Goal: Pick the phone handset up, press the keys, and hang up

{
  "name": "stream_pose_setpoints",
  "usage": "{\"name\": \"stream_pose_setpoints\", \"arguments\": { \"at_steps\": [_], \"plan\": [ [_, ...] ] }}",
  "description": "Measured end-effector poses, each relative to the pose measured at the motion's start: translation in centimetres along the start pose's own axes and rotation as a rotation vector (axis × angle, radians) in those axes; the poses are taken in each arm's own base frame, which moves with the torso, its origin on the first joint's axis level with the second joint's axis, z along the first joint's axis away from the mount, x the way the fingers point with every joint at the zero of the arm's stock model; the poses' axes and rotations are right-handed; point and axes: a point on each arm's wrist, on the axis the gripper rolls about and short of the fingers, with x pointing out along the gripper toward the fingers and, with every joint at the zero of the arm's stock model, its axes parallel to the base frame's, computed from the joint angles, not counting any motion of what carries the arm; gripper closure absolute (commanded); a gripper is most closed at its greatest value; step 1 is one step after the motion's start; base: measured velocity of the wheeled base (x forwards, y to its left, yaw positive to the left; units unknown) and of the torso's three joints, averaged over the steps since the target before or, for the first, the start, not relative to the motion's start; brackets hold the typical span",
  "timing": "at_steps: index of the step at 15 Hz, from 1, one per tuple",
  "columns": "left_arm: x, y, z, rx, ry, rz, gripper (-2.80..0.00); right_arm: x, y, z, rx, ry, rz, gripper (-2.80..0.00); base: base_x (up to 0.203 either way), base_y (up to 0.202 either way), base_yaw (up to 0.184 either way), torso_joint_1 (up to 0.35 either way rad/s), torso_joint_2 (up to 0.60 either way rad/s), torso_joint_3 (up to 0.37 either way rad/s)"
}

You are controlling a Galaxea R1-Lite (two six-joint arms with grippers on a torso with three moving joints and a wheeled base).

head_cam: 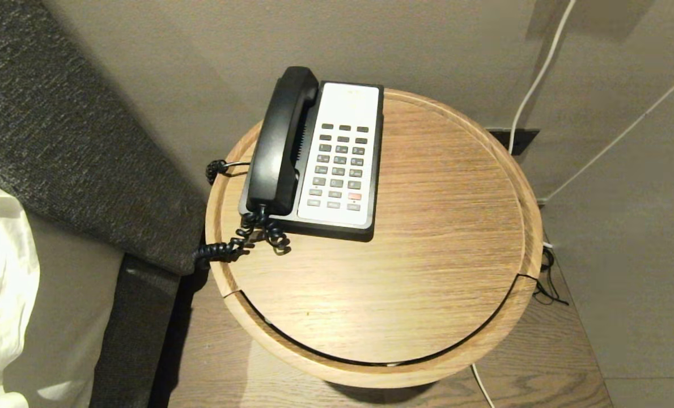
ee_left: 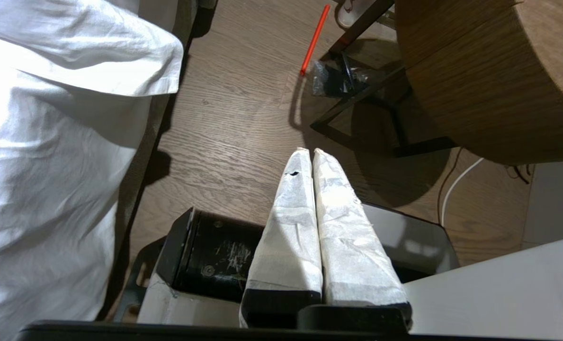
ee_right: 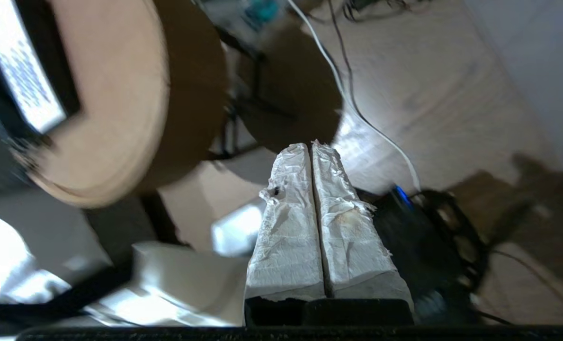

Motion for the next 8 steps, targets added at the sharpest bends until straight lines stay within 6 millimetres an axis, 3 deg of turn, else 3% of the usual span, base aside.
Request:
{"name": "stream_pose_setpoints", "arguments": {
  "at_steps": [2, 8],
  "plan": [
    [0.2, 0.2, -0.6, 0.001, -0.001, 0.001, 0.00, -0.4, -1.3, -2.5, -0.007, -0.012, -0.005, 0.00, 0.000, 0.000, 0.000, 0.000, 0.00, 0.000],
    [0.7, 0.6, -1.5, 0.002, 0.016, 0.007, 0.00, -1.0, -2.3, -6.1, -0.073, -0.061, -0.016, 0.00, 0.000, 0.000, 0.000, 0.000, 0.00, 0.000]
  ]
}}
